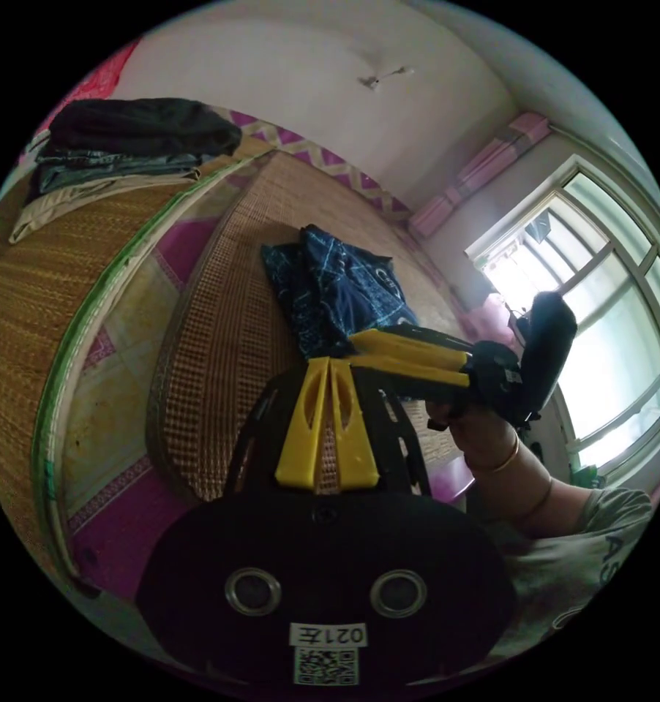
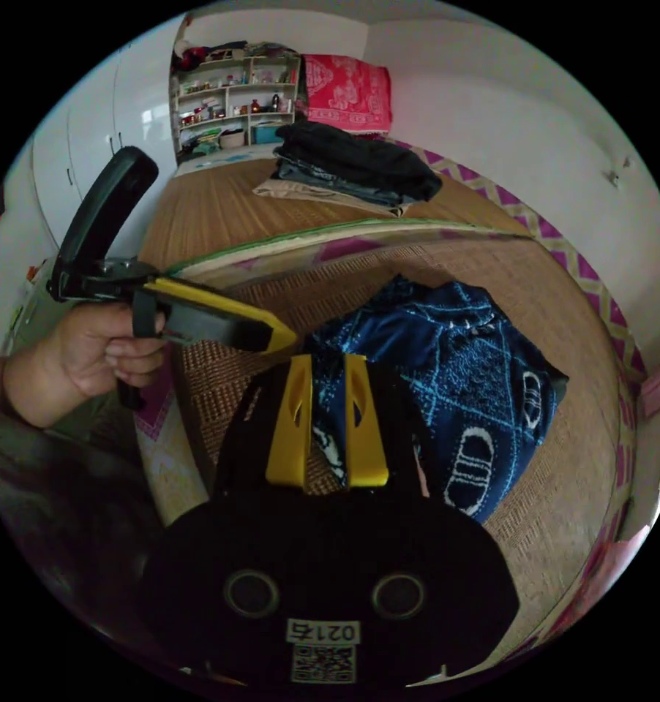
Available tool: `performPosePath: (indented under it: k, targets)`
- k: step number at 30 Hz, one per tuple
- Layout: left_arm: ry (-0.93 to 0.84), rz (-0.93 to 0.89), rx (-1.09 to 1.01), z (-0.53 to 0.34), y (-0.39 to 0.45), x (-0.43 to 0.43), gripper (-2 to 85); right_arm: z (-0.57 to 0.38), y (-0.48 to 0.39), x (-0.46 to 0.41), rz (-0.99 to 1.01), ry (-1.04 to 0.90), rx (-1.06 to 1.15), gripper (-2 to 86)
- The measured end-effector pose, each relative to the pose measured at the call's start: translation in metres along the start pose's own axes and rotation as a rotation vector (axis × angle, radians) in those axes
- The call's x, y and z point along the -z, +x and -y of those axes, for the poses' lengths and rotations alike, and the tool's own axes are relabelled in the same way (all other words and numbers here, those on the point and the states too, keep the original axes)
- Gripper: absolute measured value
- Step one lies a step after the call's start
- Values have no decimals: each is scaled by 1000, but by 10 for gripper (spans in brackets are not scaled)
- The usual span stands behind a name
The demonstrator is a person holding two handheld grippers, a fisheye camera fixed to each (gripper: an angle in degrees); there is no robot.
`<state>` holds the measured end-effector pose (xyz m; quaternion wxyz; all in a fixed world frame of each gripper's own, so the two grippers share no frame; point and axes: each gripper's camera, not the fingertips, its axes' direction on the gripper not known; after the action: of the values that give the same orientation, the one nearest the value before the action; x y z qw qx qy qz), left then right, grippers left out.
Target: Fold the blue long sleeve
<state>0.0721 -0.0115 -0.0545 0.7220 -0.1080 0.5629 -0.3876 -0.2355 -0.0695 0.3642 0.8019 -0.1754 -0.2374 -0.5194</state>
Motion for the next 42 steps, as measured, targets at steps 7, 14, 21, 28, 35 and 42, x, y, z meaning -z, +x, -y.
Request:
performPosePath:
  k: [7,14,21,28,35,42]
  targets:
    - [-84,104,-25,13,-8,-25,-10,-78,117,72,221,267,-313,-5]
    - [-90,76,-5,25,-19,-24,-10,-288,280,214,163,565,-714,-5]
    - [-90,101,-20,40,-16,-19,-10,-504,354,171,365,386,-1045,1]
    - [53,-32,-39,58,-8,21,-6,-531,364,219,130,498,-971,34]
    - [42,-72,-240,186,11,17,74,-433,491,181,98,322,-731,104]
    - [-143,-15,-150,293,-33,-67,111,-415,626,107,292,130,-923,106]
